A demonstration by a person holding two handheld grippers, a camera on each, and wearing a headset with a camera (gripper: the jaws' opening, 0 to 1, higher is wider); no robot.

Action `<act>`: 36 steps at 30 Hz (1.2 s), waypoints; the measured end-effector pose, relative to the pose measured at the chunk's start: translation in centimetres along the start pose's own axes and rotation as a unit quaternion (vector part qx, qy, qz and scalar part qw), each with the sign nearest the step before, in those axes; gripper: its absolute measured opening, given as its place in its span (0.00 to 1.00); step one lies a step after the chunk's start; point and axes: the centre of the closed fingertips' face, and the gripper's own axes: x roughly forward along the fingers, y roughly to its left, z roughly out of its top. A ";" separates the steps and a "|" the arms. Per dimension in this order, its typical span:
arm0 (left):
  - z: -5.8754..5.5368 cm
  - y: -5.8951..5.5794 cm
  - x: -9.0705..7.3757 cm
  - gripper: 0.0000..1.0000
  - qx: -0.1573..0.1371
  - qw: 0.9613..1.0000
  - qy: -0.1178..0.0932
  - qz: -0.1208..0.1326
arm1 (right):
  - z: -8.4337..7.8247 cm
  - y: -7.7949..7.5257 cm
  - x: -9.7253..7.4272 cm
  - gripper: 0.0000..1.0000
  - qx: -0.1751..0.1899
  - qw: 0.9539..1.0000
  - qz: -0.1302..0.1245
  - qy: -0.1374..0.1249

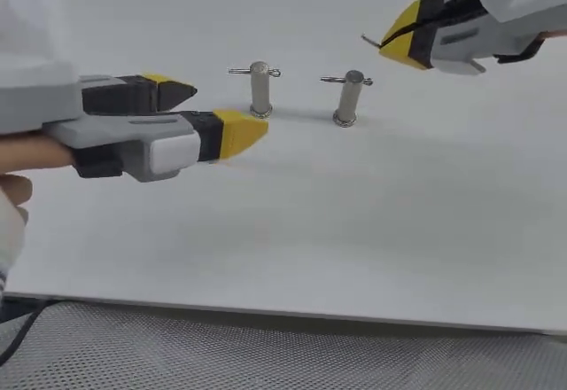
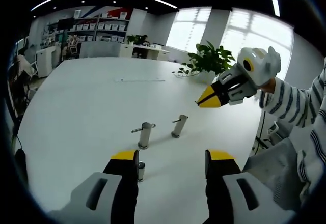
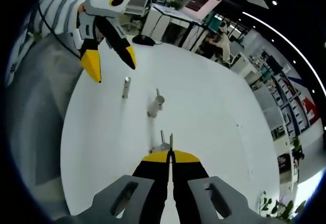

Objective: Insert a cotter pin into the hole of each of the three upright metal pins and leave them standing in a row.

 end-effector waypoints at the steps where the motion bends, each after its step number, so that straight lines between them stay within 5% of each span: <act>1: -0.1 -0.1 0.1 0.49 -0.002 1.000 0.002 -0.001 | 0.2 0.4 0.1 0.01 -0.005 1.000 0.001 -0.002; 8: 0.0 -0.7 0.4 0.36 -0.035 0.999 0.002 -0.015 | 1.3 2.0 0.5 0.01 -0.056 0.998 -0.005 0.000; 26: 0.8 -3.0 1.0 0.05 -0.089 0.994 0.000 -0.064 | 5.1 5.7 0.7 0.01 -0.081 0.996 0.008 -0.039; 36: 0.8 -3.5 1.5 0.04 -0.115 0.990 0.005 -0.079 | 6.1 6.6 1.0 0.01 -0.100 0.994 0.002 -0.049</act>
